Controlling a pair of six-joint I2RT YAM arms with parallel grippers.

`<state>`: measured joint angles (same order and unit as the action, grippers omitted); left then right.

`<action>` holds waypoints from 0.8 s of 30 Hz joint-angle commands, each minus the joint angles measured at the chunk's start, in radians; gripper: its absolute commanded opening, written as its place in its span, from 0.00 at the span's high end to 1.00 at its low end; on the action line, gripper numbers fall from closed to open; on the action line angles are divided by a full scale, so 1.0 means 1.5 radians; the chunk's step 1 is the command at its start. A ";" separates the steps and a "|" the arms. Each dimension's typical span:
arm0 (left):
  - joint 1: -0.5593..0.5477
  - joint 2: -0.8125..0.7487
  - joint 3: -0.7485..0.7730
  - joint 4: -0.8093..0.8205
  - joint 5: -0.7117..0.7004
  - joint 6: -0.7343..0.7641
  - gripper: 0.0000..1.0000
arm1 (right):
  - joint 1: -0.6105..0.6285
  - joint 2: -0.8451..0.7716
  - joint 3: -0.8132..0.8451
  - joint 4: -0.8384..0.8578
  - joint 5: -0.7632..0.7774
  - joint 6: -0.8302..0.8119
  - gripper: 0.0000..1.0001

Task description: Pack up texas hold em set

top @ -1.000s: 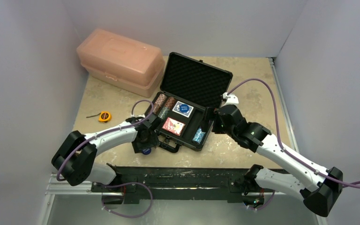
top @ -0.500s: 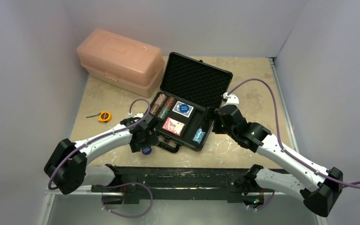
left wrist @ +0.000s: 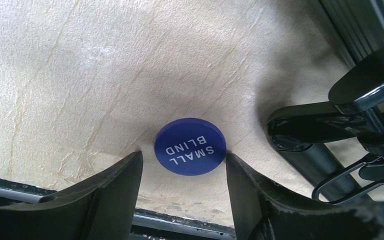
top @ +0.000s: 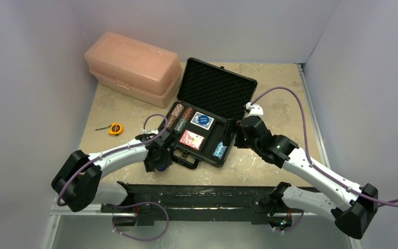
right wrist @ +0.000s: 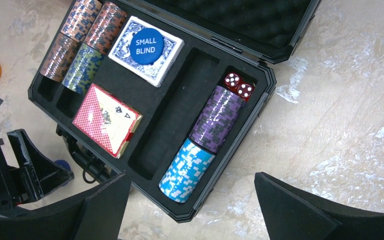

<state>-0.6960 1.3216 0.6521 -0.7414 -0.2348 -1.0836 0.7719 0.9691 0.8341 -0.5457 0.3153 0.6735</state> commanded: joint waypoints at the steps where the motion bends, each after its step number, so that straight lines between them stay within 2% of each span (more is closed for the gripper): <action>1: 0.002 0.026 -0.004 0.043 0.008 0.012 0.40 | -0.002 0.009 0.024 0.006 0.004 0.005 0.01; 13: 0.002 0.051 0.007 0.047 -0.013 0.034 0.37 | -0.002 0.020 0.032 0.005 -0.004 0.008 0.01; 24: 0.006 0.058 -0.003 0.048 -0.034 0.034 0.42 | -0.002 0.025 0.034 0.007 -0.007 0.009 0.01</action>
<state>-0.6941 1.3636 0.6807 -0.7242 -0.2306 -1.0431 0.7719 1.0016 0.8368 -0.5461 0.3115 0.6746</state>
